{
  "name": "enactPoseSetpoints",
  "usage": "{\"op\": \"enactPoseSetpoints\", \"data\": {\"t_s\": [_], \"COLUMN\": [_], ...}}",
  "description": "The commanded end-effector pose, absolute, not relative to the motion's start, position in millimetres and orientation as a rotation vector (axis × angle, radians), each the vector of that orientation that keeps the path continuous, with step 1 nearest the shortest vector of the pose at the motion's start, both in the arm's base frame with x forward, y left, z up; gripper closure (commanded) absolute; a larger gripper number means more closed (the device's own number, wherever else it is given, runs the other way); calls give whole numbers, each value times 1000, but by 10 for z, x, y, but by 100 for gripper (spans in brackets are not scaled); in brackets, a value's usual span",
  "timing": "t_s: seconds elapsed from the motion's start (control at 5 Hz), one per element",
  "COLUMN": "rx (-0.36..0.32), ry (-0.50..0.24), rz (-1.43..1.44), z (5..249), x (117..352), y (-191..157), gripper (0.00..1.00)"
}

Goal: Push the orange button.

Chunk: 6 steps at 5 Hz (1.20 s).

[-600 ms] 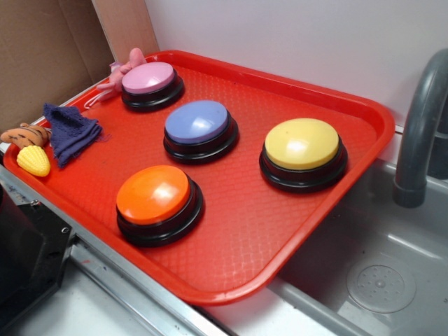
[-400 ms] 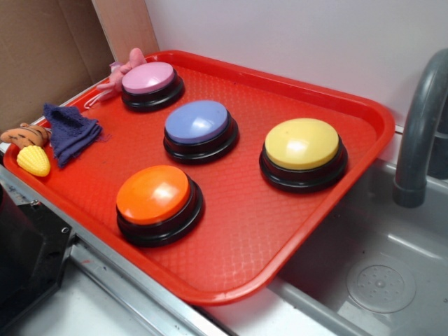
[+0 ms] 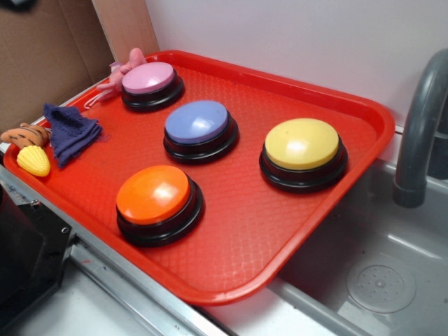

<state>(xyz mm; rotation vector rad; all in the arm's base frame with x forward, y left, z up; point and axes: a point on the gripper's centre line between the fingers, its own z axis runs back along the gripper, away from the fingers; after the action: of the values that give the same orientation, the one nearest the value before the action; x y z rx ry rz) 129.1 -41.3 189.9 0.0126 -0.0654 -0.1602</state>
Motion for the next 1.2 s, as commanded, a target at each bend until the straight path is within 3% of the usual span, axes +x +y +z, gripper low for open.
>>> {"op": "enactPoseSetpoints", "data": {"t_s": [0.0, 0.2, 0.6, 0.8, 1.0], "rx": [-41, -16, -14, -25, 8], "ry": [-178, -127, -73, -83, -120], "rz": [-225, -248, -319, -346, -347], "z": [957, 485, 311, 500, 919], "x": [1227, 1364, 1787, 1829, 1854], "y": [-602, -678, -913, -931, -864], "gripper": [0, 0, 0, 0, 0]}}
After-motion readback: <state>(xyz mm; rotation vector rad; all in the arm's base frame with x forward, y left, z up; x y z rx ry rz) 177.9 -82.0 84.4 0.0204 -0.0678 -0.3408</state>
